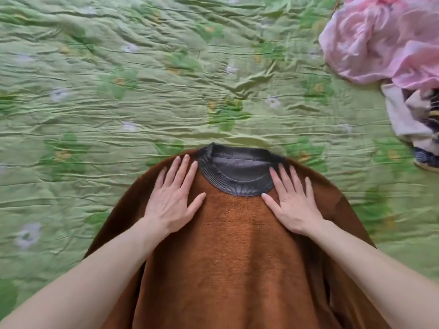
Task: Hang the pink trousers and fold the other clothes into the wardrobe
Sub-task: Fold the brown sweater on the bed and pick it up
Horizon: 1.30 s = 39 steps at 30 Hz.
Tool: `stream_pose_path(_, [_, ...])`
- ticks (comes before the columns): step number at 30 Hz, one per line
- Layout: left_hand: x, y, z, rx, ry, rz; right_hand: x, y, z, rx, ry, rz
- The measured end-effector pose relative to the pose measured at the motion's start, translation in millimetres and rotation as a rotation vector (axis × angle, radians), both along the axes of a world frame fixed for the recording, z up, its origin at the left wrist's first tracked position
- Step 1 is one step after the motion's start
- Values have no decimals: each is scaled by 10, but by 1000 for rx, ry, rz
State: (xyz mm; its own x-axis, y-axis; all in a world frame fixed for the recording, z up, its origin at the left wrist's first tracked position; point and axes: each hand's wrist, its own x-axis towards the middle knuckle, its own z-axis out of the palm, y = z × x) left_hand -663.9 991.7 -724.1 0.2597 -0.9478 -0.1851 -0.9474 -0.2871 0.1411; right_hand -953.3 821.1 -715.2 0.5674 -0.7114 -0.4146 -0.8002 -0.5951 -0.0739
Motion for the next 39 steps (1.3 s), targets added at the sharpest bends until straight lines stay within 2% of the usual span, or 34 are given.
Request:
stream_pose_path(6, [-66, -31, -208, -49, -99, 16, 6, -80, -164, 6, -34, -10])
stream_pose_path(13, [-152, -48, -161, -45, -88, 55, 83, -119, -124, 21, -5, -30])
stream_pose_path(17, [-629, 51, 27, -20, 16, 175, 143, -208, 72, 152, 114, -8])
stream_pose_path(20, [-1200, 180, 91, -9, 76, 169, 104, -180, 238, 213, -5, 6])
stream_pose_path(23, [-1755, 184, 108, 19, 90, 118, -389, 74, 319, 105, -262, -15])
stream_pose_path(26, [-2240, 73, 104, -1, 130, 80, -1247, 363, 219, -66, -348, -97])
stream_pose_path(30, [-2694, -80, 112, -23, 113, 25, -2098, 647, 104, -66, -491, -370])
stream_pose_path(32, [-2849, -140, 129, -27, 94, 29, -2370, 737, 115, -91, -490, -516])
stream_pose_path(35, [-3022, -207, 135, -34, 77, -24, -2682, 783, 246, 118, -494, -724])
stream_pose_path(39, [-3225, -292, 177, -9, 36, -95, -3179, 756, 284, 556, -428, -696])
